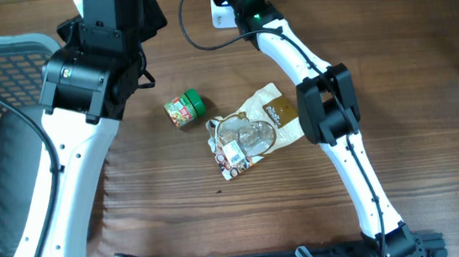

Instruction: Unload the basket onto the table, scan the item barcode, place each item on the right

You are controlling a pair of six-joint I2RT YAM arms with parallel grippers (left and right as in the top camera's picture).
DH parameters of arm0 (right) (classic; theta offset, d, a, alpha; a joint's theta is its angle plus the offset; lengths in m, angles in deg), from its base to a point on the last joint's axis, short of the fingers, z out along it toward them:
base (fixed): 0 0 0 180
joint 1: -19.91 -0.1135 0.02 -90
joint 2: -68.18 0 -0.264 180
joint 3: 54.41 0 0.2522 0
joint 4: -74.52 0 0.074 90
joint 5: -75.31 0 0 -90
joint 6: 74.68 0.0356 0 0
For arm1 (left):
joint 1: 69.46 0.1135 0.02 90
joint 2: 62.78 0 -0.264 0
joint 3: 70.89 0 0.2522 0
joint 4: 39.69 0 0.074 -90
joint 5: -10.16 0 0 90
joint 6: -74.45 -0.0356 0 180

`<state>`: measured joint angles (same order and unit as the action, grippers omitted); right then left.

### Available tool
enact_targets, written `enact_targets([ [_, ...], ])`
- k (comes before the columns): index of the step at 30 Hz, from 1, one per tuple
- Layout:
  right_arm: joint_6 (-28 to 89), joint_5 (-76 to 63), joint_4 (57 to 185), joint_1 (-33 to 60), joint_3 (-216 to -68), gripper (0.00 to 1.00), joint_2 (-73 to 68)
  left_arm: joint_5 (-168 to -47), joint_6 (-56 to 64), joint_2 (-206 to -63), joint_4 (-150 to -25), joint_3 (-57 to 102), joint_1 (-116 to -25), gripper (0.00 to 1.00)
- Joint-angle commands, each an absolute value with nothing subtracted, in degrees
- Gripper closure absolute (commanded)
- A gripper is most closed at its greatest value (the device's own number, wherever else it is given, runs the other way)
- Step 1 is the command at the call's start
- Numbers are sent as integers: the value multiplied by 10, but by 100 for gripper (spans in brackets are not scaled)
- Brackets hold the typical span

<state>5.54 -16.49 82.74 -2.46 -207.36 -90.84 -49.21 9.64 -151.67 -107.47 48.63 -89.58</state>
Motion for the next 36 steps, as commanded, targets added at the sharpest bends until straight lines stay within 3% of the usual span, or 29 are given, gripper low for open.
enact_targets([
  [1, 32, -179, 846, -30, -2073, 42, -866, -481, 102, -1505, -1073, 490, -894, 0],
  [16, -20, -301, 902, -26, -2073, 41, -709, -481, 102, -1505, -1073, 490, -894, 0],
  [20, -12, -390, 1021, -8, -2073, 43, -660, -481, 102, -1505, -1073, 490, -894, 0],
  [24, 118, -463, 1213, 43, -2073, 41, -620, -481, 102, -1505, -1073, 490, -894, 0],
  [31, 375, -394, 1552, 180, -2073, 45, -616, -481, 102, -1505, -1073, 490, -894, 0],
  [36, 426, -338, 1643, 279, -2057, 50, -621, -481, 102, -1505, -1073, 490, -894, 0],
])
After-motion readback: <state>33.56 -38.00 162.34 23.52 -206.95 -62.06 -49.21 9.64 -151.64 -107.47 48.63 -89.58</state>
